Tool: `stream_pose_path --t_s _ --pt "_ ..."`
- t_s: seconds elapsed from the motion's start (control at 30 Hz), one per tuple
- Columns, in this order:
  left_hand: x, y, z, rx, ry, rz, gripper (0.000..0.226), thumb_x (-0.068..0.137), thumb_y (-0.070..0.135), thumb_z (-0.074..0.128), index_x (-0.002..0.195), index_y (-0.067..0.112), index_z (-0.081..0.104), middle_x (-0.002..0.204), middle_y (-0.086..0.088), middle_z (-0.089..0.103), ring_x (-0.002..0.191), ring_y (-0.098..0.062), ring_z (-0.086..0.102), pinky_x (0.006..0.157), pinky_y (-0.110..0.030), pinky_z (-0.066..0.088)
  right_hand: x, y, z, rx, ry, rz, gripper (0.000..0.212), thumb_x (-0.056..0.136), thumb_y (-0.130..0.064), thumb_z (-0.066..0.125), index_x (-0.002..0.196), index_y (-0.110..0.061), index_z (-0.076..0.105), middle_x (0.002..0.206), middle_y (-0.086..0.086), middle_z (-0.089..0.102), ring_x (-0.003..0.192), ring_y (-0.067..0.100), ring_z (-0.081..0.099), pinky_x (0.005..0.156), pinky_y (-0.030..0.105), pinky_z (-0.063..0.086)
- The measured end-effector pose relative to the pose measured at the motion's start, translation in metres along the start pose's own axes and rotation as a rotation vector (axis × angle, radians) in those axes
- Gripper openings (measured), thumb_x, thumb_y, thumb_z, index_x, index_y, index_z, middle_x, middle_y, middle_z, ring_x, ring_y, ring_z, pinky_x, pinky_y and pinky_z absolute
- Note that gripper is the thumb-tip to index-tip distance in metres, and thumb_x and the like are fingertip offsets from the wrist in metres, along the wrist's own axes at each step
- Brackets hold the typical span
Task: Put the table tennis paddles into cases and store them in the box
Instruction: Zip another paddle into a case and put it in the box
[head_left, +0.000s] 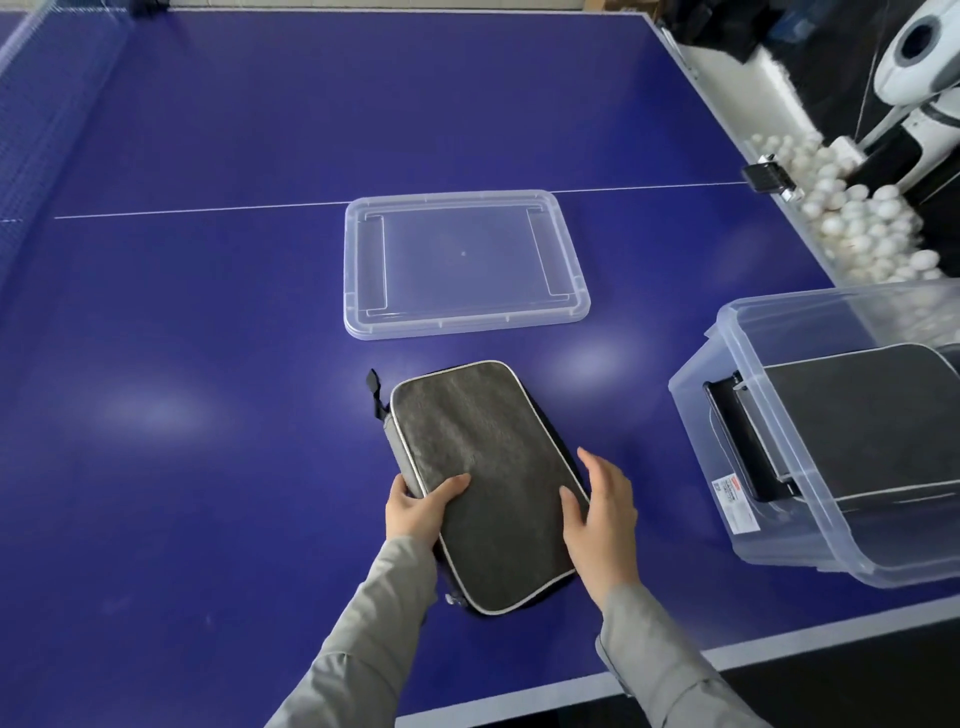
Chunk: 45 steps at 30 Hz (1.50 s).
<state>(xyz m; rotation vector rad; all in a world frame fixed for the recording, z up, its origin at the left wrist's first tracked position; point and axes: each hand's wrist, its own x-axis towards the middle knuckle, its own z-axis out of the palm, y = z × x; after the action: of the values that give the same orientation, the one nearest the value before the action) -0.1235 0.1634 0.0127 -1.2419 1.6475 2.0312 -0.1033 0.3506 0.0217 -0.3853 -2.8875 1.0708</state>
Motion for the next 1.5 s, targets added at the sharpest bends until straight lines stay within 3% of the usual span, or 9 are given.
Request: stream_pose_path --t_s 0.1,0.23,0.47,0.7,0.83,0.97,1.13,1.3,1.5 --pt "-0.006 0.004 0.005 -0.114 0.102 0.019 0.039 0.063 0.019 0.086 0.088 0.017 0.056 0.092 -0.006 0.066 0.078 -0.023 0.065 0.068 -0.03 0.054 -0.019 -0.004 -0.008 0.024 0.146 -0.128 0.036 0.089 -0.013 0.063 0.124 -0.014 0.055 0.123 0.0 0.056 0.114 0.018 0.049 0.087 0.036 0.039" --pt "-0.012 0.019 0.005 -0.316 0.228 0.007 0.041 0.062 0.023 0.086 0.086 0.023 0.052 0.094 0.0 0.063 0.09 -0.024 0.064 0.09 -0.038 0.052 -0.045 -0.013 -0.011 0.093 0.27 -0.169 0.028 0.087 -0.025 0.064 0.111 -0.014 0.057 0.108 -0.009 0.053 0.102 0.01 0.049 0.086 0.034 0.04" --pt "-0.029 0.051 0.002 -0.564 0.385 0.033 0.053 0.063 0.023 0.084 0.102 0.019 0.049 0.102 0.0 0.062 0.082 -0.017 0.062 0.089 -0.035 0.051 -0.065 -0.065 0.004 0.224 0.123 -0.191 0.037 0.077 -0.055 0.062 0.091 -0.022 0.054 0.083 -0.015 0.051 0.079 0.004 0.047 0.073 0.021 0.036" --pt "-0.044 0.066 -0.008 -0.608 0.477 0.029 0.072 0.066 0.025 0.083 0.126 0.013 0.045 0.119 -0.005 0.061 0.102 -0.025 0.063 0.096 -0.039 0.05 -0.061 -0.097 0.011 0.244 0.17 -0.231 0.018 0.077 -0.017 0.076 0.08 -0.014 0.058 0.074 -0.007 0.056 0.071 0.009 0.05 0.068 0.026 0.038" --pt "-0.046 0.069 -0.014 -0.598 0.5 0.018 0.073 0.064 0.028 0.084 0.125 0.015 0.046 0.118 -0.004 0.061 0.103 -0.026 0.062 0.096 -0.038 0.048 -0.064 -0.104 0.012 0.191 0.165 -0.298 0.017 0.073 -0.003 0.077 0.075 -0.011 0.062 0.069 -0.003 0.06 0.064 0.018 0.057 0.064 0.02 0.039" --pt "-0.047 0.069 -0.018 -0.617 0.501 0.003 0.075 0.062 0.031 0.084 0.125 0.016 0.045 0.114 -0.002 0.06 0.097 -0.023 0.06 0.091 -0.035 0.047 -0.066 -0.11 0.012 0.189 0.188 -0.283 0.019 0.071 -0.004 0.076 0.078 -0.012 0.06 0.071 -0.005 0.058 0.065 0.016 0.055 0.062 0.025 0.043" --pt "-0.046 0.069 -0.022 -0.663 0.501 -0.001 0.075 0.061 0.032 0.084 0.124 0.018 0.045 0.106 0.002 0.058 0.09 -0.021 0.058 0.083 -0.032 0.043 -0.064 -0.109 0.007 0.072 0.236 -0.363 0.022 0.064 -0.003 0.08 0.08 -0.01 0.065 0.071 -0.003 0.063 0.062 0.017 0.058 0.065 0.019 0.038" --pt "-0.047 0.071 -0.027 -0.663 0.52 0.007 0.076 0.061 0.032 0.085 0.124 0.018 0.045 0.103 0.004 0.056 0.088 -0.022 0.055 0.081 -0.03 0.039 -0.062 -0.11 0.003 0.112 0.2 -0.416 0.018 0.069 0.001 0.078 0.077 -0.008 0.065 0.068 -0.002 0.062 0.06 0.015 0.058 0.056 0.026 0.049" --pt "-0.04 0.073 -0.038 -0.604 0.483 0.095 0.056 0.054 0.032 0.086 0.096 0.024 0.05 0.083 0.014 0.056 0.076 -0.015 0.058 0.084 -0.034 0.048 -0.062 -0.103 -0.007 0.149 0.171 -0.411 0.019 0.07 0.004 0.077 0.071 -0.008 0.063 0.062 -0.003 0.058 0.054 0.013 0.054 0.053 0.023 0.045"
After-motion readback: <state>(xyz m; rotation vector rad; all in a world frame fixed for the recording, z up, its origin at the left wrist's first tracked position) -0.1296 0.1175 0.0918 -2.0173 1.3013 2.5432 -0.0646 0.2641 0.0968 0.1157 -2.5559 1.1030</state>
